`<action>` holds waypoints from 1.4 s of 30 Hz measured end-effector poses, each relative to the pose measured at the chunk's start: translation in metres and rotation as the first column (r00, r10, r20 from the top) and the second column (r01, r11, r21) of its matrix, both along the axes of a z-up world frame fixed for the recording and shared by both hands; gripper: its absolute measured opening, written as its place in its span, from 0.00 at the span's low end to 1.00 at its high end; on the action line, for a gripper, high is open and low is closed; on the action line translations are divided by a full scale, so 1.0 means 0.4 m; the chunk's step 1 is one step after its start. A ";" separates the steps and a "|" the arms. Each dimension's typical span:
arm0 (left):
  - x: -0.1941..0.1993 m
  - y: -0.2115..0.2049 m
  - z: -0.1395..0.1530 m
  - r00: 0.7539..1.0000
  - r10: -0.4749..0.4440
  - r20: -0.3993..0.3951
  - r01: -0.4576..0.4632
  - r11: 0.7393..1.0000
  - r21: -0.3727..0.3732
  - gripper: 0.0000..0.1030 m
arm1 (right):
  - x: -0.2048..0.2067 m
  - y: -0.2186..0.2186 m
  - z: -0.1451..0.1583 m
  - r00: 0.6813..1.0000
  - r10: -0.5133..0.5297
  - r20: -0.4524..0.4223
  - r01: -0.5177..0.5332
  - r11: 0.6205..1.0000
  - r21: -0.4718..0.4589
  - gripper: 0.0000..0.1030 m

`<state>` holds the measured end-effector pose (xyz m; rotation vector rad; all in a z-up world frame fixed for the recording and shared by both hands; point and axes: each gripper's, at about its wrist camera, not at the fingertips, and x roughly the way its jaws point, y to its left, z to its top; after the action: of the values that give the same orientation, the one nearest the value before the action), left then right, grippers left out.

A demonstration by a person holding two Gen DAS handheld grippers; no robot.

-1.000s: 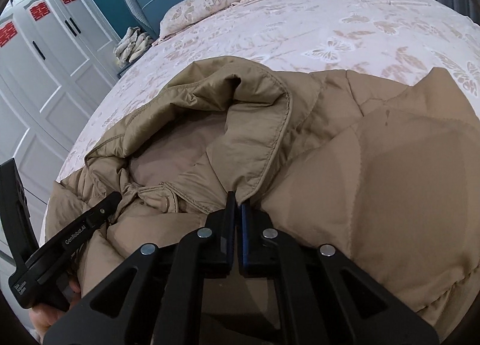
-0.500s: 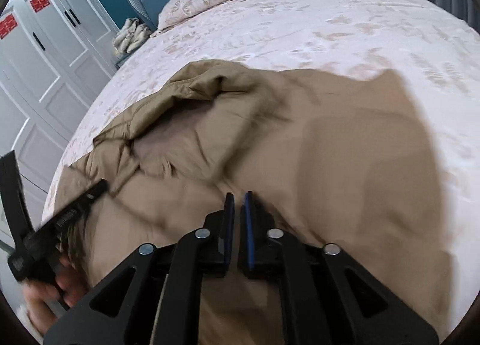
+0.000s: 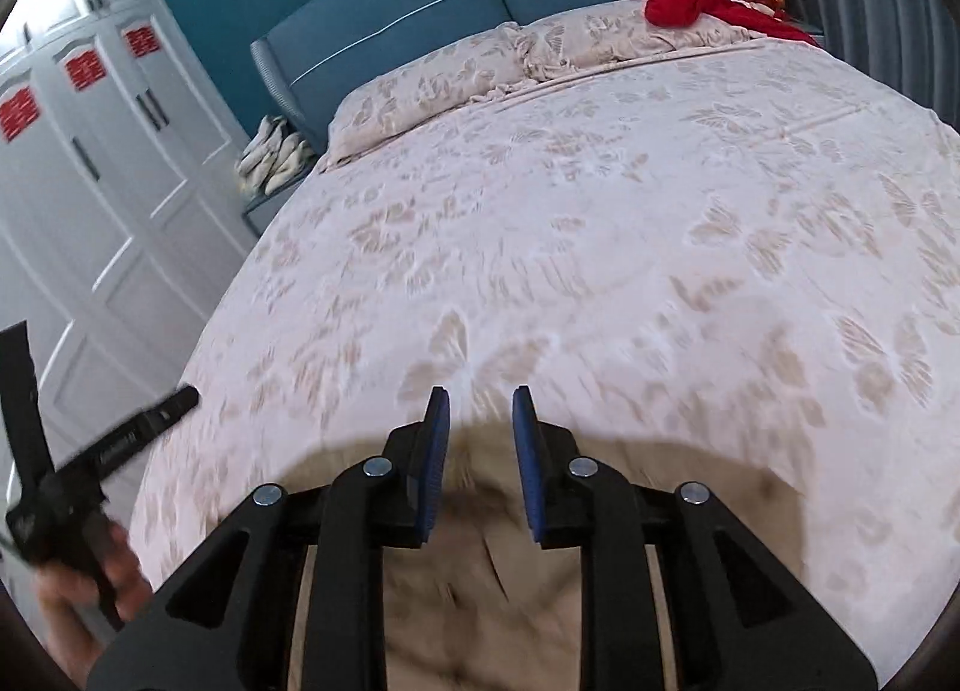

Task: Fold large clothes
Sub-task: 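Grasp the folded jacket edge with both tools and lift it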

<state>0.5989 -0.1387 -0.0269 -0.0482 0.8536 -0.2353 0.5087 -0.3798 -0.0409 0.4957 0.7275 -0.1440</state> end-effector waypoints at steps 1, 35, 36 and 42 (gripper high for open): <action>0.017 -0.021 -0.014 1.000 0.013 -0.008 -0.013 1.000 0.003 0.37 | 0.026 0.003 -0.010 1.000 -0.011 -0.010 0.011 1.000 0.003 0.20; -0.068 -0.065 -0.381 1.000 -0.017 -0.012 0.019 0.977 0.212 0.38 | 0.043 0.138 -0.351 0.972 0.097 -0.214 -0.146 0.962 -0.229 0.03; -0.069 -0.069 -0.385 1.000 -0.016 -0.004 0.016 0.975 0.222 0.38 | 0.044 0.140 -0.353 0.973 0.096 -0.210 -0.146 0.961 -0.234 0.03; -0.075 -0.074 -0.393 1.000 -0.010 0.027 0.003 0.973 0.231 0.38 | 0.038 0.146 -0.364 0.979 0.096 -0.182 -0.140 0.958 -0.251 0.02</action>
<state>0.5690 -0.1683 -0.1842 0.1747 0.8489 -0.1413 0.5241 -0.3214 -0.1866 0.1863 0.8867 -0.1690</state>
